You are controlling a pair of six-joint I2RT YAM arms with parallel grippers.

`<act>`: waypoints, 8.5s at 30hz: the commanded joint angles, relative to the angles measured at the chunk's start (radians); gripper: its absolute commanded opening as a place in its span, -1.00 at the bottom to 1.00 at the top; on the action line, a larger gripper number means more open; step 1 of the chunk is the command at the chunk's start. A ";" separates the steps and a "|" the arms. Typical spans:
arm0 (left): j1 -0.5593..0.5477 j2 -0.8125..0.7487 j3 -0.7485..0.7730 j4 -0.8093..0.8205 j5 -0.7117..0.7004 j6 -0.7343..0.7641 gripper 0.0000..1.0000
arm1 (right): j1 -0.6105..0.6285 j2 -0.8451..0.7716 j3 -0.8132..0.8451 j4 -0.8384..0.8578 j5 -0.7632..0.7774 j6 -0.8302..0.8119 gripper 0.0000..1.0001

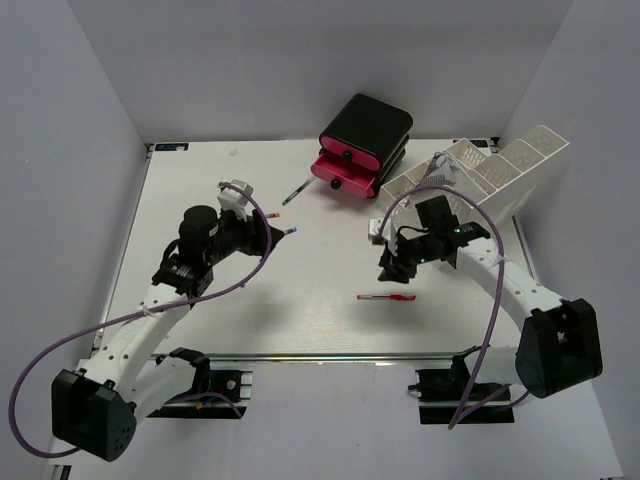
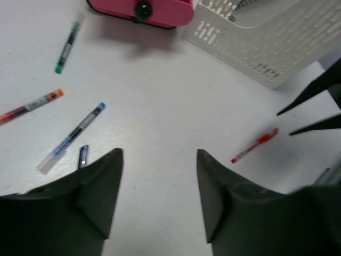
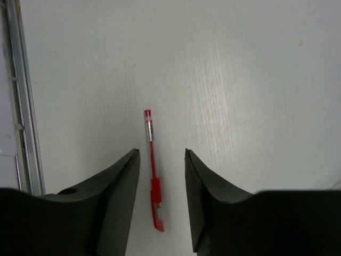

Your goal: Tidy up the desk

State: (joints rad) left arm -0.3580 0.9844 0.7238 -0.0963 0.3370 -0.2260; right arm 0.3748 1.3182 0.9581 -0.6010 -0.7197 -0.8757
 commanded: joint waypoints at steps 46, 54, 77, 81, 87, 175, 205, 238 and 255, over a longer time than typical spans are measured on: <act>0.002 -0.142 0.031 -0.146 -0.242 0.086 0.65 | 0.185 0.168 -0.243 0.148 0.431 -0.155 -0.05; 0.002 -0.144 0.029 -0.148 -0.245 0.086 0.66 | 0.205 0.197 -0.256 0.152 0.465 -0.146 -0.28; 0.002 -0.127 0.025 -0.152 -0.274 0.086 0.66 | 0.204 0.277 -0.032 -0.077 0.437 -0.137 -1.00; 0.002 -0.121 0.023 -0.154 -0.296 0.089 0.66 | 0.202 0.283 0.161 -0.175 0.379 -0.115 -1.00; 0.002 -0.083 0.019 -0.160 -0.322 0.094 0.66 | 0.200 0.366 0.490 -0.218 0.290 -0.007 -1.00; 0.002 -0.003 0.034 -0.183 -0.377 0.109 0.67 | 0.131 0.687 0.915 0.345 0.367 0.259 -0.83; 0.002 -0.006 0.039 -0.184 -0.348 0.106 0.67 | 0.185 0.981 1.134 0.540 0.483 0.167 -1.00; 0.002 -0.013 0.039 -0.183 -0.343 0.106 0.67 | 0.188 1.055 1.145 0.550 0.528 0.003 -1.00; 0.002 -0.018 0.040 -0.181 -0.349 0.105 0.66 | 0.182 1.023 1.105 0.504 0.551 -0.023 -1.00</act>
State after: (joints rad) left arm -0.3569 0.9909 0.7288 -0.2844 -0.0170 -0.1204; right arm 0.5583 2.3676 2.0590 -0.1062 -0.1814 -0.8776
